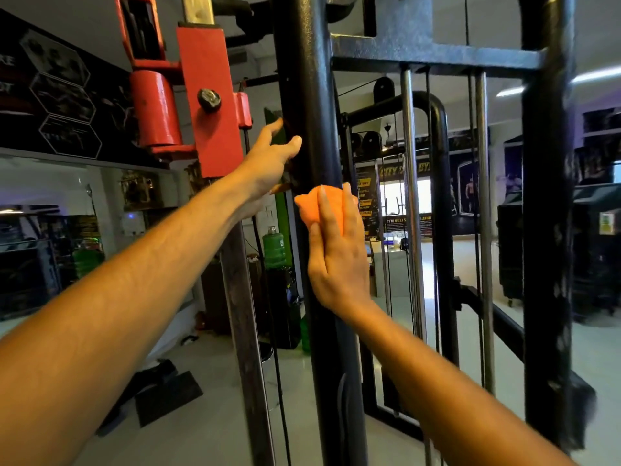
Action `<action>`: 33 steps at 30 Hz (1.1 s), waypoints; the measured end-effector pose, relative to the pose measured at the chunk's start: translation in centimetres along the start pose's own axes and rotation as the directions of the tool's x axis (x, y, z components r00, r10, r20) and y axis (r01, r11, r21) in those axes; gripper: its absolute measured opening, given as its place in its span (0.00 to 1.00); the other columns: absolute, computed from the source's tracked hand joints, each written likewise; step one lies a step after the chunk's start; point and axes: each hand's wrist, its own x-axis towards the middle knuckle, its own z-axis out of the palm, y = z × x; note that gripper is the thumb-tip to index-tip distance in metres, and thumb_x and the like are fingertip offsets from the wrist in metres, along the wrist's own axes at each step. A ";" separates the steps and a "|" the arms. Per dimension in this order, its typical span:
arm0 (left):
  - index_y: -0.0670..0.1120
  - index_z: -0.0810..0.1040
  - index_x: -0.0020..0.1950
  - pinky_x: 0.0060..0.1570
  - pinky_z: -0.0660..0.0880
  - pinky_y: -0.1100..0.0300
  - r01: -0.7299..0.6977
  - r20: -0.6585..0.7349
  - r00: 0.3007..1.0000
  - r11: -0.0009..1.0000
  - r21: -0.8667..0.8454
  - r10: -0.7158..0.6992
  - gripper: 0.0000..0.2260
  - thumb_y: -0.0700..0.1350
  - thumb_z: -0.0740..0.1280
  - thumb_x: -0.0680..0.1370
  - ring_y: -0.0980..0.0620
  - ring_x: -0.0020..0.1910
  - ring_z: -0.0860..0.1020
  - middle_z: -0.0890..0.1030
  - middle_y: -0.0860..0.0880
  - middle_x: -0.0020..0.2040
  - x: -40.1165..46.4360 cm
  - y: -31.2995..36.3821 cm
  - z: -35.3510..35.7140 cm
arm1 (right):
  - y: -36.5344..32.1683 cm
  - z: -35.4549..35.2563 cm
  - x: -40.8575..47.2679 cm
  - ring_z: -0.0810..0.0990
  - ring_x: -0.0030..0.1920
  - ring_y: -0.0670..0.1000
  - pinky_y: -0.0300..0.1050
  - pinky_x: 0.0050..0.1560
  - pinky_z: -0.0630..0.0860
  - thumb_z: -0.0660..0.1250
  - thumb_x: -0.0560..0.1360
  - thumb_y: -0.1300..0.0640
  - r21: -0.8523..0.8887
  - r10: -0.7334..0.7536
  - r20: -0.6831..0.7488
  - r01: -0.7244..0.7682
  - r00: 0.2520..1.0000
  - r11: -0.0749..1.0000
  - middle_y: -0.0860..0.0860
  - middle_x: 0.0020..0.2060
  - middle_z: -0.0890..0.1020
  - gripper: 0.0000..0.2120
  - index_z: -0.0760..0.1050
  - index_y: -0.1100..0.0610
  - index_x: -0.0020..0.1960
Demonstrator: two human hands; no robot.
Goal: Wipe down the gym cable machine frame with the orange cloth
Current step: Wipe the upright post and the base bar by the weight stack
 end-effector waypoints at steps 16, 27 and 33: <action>0.60 0.64 0.82 0.70 0.77 0.43 0.039 0.005 0.999 0.995 -0.094 -0.039 0.22 0.50 0.63 0.88 0.50 0.62 0.81 0.81 0.53 0.63 -1.2 0.2 0.3 | -1.1 -0.7 3.9 0.50 0.87 0.53 0.68 0.79 0.69 0.55 0.90 0.42 0.032 0.006 -0.006 -0.006 1.000 0.999 0.46 0.88 0.47 0.30 0.47 0.37 0.88; 0.61 0.64 0.84 0.73 0.74 0.40 0.051 0.056 0.997 0.989 -0.139 -0.043 0.24 0.51 0.64 0.87 0.48 0.69 0.79 0.79 0.52 0.72 -2.7 -2.4 0.3 | 1.6 0.0 -4.8 0.47 0.88 0.54 0.70 0.81 0.62 0.54 0.89 0.41 -0.007 0.022 0.054 -0.022 0.998 1.000 0.45 0.89 0.43 0.31 0.46 0.36 0.88; 0.60 0.68 0.82 0.74 0.69 0.36 0.069 0.107 0.993 0.976 -0.208 -0.047 0.24 0.54 0.62 0.84 0.45 0.72 0.77 0.77 0.52 0.75 -2.6 -2.4 -0.7 | -0.4 -0.2 3.2 0.50 0.88 0.56 0.67 0.84 0.59 0.56 0.90 0.44 -0.052 -0.037 -0.014 0.037 0.999 0.998 0.50 0.89 0.48 0.30 0.49 0.43 0.89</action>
